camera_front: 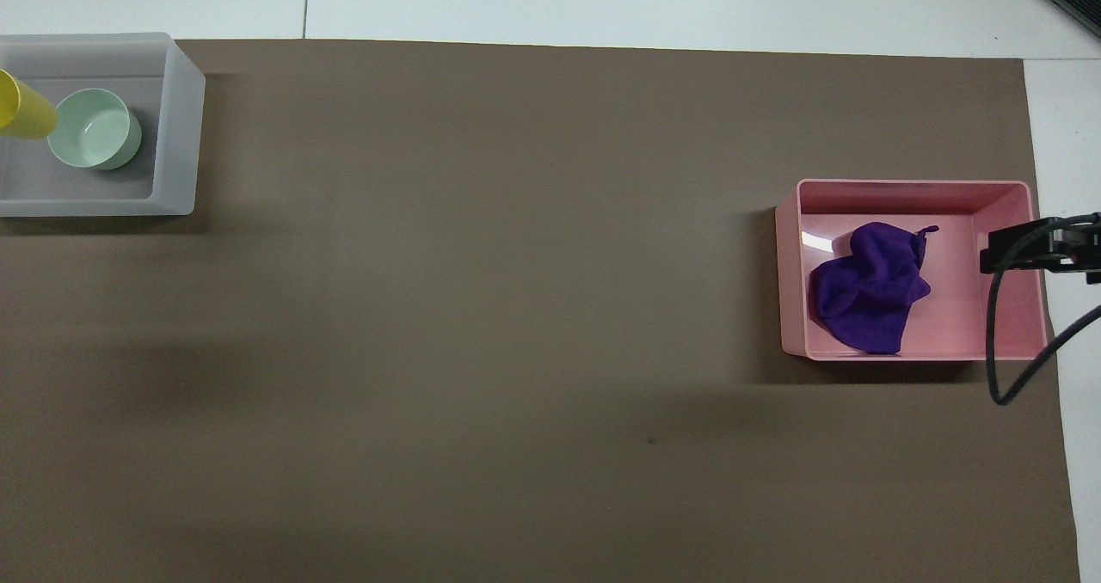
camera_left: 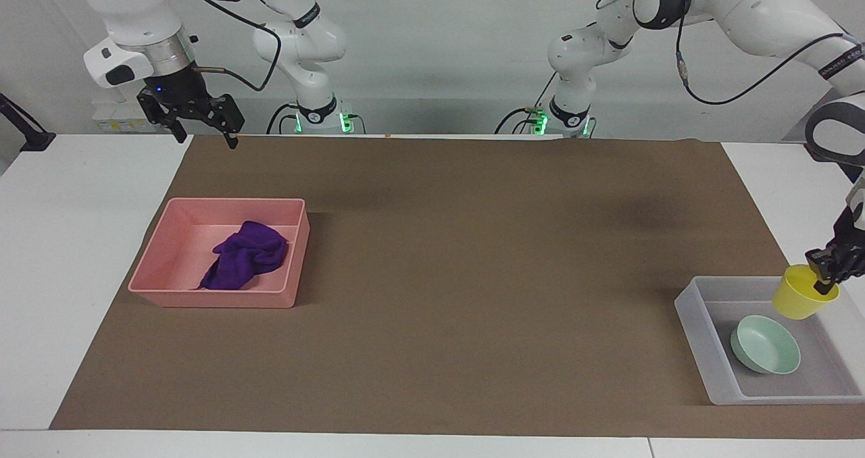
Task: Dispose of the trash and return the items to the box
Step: 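Lower the yellow cup into the green bowl inside the clear box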
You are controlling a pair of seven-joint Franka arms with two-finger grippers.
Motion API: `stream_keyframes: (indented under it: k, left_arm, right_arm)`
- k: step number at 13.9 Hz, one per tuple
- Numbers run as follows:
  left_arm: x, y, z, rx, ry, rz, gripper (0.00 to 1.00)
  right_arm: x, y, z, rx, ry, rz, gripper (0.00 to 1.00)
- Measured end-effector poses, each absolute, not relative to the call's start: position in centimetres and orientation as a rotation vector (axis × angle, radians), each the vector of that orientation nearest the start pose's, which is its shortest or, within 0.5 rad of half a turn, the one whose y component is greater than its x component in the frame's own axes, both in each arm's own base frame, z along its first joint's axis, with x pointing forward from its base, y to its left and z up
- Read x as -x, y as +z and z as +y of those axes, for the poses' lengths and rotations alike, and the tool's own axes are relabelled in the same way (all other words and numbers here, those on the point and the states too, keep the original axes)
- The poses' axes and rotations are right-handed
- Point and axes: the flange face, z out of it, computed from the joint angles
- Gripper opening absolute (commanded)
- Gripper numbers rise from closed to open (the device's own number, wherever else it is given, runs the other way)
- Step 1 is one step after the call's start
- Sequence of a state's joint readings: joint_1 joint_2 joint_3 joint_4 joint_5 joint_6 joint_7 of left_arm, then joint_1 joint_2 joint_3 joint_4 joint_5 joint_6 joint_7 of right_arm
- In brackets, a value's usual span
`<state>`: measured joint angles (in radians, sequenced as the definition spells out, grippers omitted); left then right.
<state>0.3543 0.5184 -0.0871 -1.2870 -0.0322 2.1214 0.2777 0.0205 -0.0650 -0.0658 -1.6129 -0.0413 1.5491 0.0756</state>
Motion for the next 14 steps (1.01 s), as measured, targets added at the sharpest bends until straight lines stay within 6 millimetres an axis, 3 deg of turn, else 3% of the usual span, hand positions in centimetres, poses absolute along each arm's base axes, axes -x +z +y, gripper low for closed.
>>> stream_keyframes:
  k: [3,13,14]
  left_arm:
    - [-71.6,46.2,22.8,3.107,-0.508,-0.024,0.00]
    - [-73.9,37.9,21.2,3.123,-0.557,0.000,0.00]
    - [-73.8,37.2,20.8,3.115,-0.541,0.022,0.10]
  right_arm:
    - [-53.1,63.8,-3.0,3.173,-0.003,0.193,1.00]
    - [-53.0,63.6,-3.0,3.173,0.006,0.193,1.00]
    - [-53.0,63.5,-3.0,3.173,0.007,0.193,1.00]
